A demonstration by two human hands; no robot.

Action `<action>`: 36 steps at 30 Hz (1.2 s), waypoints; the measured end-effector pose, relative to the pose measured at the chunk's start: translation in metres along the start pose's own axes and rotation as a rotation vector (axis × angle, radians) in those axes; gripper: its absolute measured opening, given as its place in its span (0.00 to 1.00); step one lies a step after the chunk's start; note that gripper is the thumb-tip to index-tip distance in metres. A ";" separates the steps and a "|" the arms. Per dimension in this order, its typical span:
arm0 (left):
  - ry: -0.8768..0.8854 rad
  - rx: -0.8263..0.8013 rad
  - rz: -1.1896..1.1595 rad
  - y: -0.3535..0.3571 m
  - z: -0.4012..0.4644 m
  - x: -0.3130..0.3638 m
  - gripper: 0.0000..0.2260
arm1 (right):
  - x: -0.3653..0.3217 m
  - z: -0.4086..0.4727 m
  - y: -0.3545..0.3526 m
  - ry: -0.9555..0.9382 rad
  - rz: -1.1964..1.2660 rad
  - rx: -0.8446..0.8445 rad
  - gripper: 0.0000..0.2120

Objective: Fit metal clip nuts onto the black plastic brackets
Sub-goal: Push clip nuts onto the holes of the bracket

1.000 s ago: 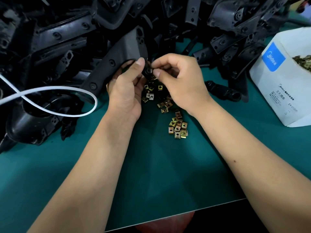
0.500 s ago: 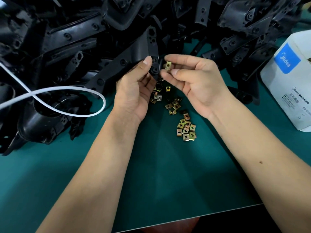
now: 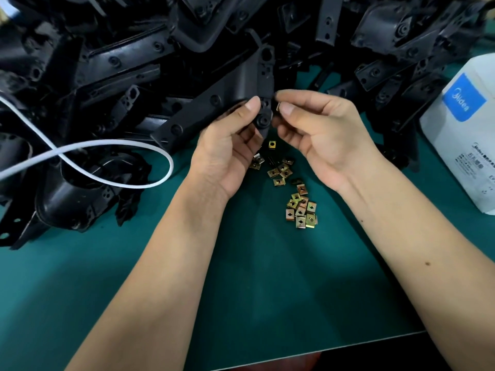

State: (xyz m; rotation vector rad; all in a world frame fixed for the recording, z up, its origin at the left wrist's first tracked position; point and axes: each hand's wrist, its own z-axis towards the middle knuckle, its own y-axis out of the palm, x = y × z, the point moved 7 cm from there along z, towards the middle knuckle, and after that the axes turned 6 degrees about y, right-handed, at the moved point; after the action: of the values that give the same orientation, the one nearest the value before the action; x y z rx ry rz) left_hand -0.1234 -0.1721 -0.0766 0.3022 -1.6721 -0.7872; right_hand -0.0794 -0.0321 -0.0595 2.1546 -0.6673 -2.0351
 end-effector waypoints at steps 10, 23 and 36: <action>-0.038 -0.011 0.021 0.000 0.000 -0.002 0.17 | -0.003 -0.001 -0.007 -0.010 0.001 0.047 0.07; -0.065 -0.025 -0.031 0.003 -0.002 -0.003 0.22 | -0.003 -0.002 -0.004 0.031 0.037 0.034 0.04; -0.071 -0.038 -0.037 0.003 -0.002 -0.004 0.17 | -0.003 -0.002 0.001 0.029 0.033 -0.069 0.07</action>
State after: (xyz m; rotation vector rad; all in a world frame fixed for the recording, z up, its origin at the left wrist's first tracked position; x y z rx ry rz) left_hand -0.1195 -0.1687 -0.0775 0.2827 -1.7199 -0.8648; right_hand -0.0777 -0.0326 -0.0556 2.1165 -0.6160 -1.9759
